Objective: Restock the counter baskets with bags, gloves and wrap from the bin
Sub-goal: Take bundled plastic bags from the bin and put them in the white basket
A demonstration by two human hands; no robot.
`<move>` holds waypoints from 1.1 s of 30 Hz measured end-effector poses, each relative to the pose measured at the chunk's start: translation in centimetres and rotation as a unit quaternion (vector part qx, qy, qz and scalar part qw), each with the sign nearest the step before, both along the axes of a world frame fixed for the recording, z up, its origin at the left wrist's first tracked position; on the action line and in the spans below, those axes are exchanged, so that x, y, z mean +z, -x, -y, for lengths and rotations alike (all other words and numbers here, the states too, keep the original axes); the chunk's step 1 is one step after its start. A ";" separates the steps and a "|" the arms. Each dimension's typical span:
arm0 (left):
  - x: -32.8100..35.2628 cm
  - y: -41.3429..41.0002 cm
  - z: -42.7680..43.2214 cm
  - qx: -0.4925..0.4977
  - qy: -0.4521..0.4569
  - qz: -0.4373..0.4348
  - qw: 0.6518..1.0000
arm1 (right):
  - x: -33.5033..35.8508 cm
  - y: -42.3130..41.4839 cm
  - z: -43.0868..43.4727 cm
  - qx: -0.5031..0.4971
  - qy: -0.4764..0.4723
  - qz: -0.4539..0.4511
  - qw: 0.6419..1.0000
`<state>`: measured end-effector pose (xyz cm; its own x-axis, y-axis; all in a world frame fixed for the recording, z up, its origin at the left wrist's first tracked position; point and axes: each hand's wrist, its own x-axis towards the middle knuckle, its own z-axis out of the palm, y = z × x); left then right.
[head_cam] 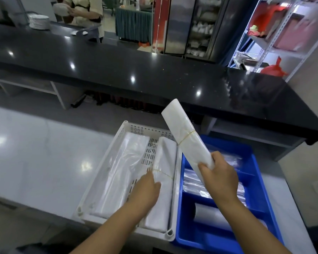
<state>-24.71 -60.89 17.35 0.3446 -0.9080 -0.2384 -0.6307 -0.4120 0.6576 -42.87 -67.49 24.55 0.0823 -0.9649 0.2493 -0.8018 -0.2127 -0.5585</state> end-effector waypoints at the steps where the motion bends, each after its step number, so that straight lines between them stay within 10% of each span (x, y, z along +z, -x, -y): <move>1: -0.3 -0.3 -0.1 -0.021 0.010 0.072 0.997 | 0.0 -0.2 -0.2 -0.002 -0.003 0.000 1.000; 7: 1.3 -1.5 0.3 -0.180 0.029 0.208 0.961 | 0.4 -1.1 -1.3 -0.017 -0.013 -0.033 0.999; 11: 6.4 -2.9 1.7 -0.051 0.157 0.002 0.986 | 0.7 -2.5 -2.3 0.005 0.024 -0.079 0.997; 15: 10.4 -2.3 3.6 0.050 0.152 -0.320 0.934 | 0.9 -5.3 -4.2 0.068 0.131 -0.135 0.980; 20: 8.9 -3.7 3.8 0.148 0.179 -0.297 0.926 | 0.7 -8.0 -5.9 0.164 0.181 -0.155 0.957; 24: 7.3 -5.6 3.4 0.164 0.201 -0.332 0.907 | 1.1 -8.1 -4.6 0.090 -0.058 0.094 0.990; 30: 6.9 -7.0 2.9 0.058 0.146 -0.418 0.895 | 1.3 -9.6 -1.5 0.056 -0.322 0.359 0.874; 33: 5.9 -9.1 2.3 0.018 0.107 -0.161 0.981 | 0.5 -9.4 -1.6 0.032 -0.289 0.365 0.885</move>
<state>-15.65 -63.15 23.24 0.3164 -0.9373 -0.1459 -0.3642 -0.2621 0.8937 -33.42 -65.92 25.04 0.1612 -0.9480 -0.2745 -0.1800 0.2452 -0.9526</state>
